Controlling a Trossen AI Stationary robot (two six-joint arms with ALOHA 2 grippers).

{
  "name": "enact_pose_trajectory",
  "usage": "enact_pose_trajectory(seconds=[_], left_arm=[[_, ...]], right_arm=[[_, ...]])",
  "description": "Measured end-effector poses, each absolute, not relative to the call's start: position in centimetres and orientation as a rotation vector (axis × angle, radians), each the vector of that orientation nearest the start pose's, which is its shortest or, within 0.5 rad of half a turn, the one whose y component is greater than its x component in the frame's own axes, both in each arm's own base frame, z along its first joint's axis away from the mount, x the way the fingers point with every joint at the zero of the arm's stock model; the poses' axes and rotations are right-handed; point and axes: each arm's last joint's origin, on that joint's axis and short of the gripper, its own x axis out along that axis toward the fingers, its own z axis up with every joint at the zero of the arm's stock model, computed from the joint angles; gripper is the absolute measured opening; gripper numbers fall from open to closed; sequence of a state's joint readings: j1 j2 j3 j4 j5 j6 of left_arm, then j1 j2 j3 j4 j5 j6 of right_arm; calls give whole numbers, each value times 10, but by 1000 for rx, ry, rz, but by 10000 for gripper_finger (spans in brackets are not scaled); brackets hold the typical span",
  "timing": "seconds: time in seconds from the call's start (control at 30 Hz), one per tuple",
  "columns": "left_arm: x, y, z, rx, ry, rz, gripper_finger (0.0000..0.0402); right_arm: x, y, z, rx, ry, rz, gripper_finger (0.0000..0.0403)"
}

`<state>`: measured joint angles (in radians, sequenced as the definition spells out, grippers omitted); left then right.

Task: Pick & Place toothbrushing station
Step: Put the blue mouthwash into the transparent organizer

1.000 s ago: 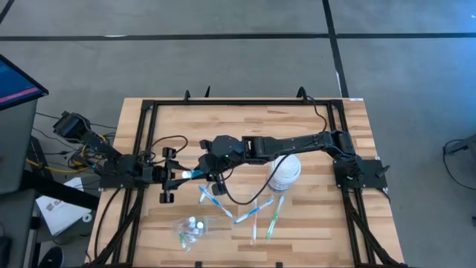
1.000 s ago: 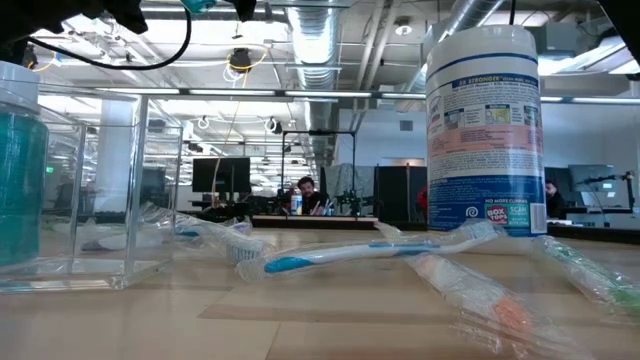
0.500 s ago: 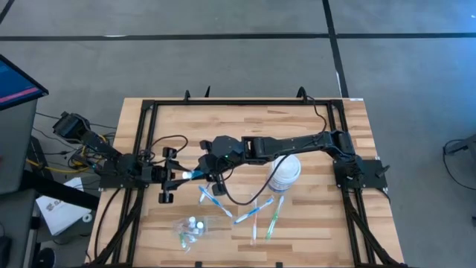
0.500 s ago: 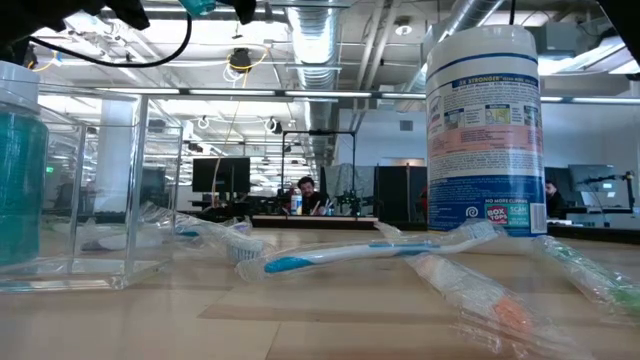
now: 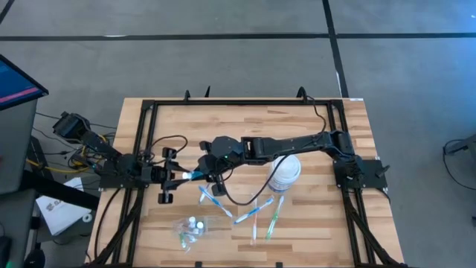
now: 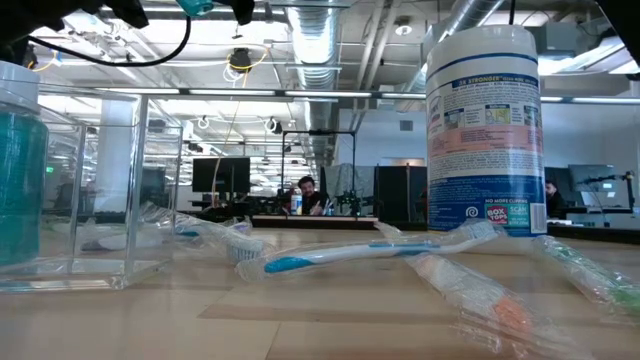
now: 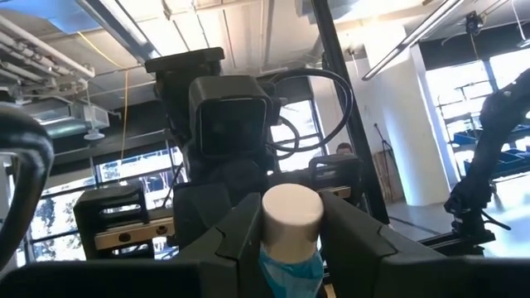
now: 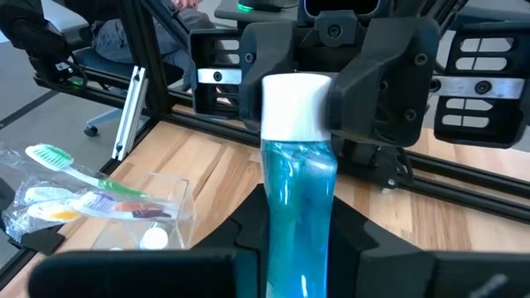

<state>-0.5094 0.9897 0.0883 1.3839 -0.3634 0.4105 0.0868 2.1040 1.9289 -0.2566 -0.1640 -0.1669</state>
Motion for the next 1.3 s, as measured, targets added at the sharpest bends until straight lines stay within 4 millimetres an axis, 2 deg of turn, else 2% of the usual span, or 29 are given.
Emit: enact_pose_trajectory(seconds=[0.07, 0.3, 0.67, 0.87, 1.1, 1.3], left_arm=[[143, -68, 213, 202, -454, -52, 88], [143, -68, 213, 197, -445, -29, 87], [144, -68, 211, 170, -421, -17, 87], [145, -68, 208, 158, -389, -25, 87], [146, -69, 206, 141, -365, -36, 87], [149, -71, 199, 97, -295, -89, 87]], right_arm=[[491, 48, 307, -144, 411, 283, 58], [492, 48, 306, -144, 412, 283, 63], [489, 46, 297, -143, 502, 277, 126], [485, 44, 291, -138, 582, 277, 146], [469, 43, 296, -131, 692, 286, 148], [452, 42, 312, -100, 748, 277, 139]])
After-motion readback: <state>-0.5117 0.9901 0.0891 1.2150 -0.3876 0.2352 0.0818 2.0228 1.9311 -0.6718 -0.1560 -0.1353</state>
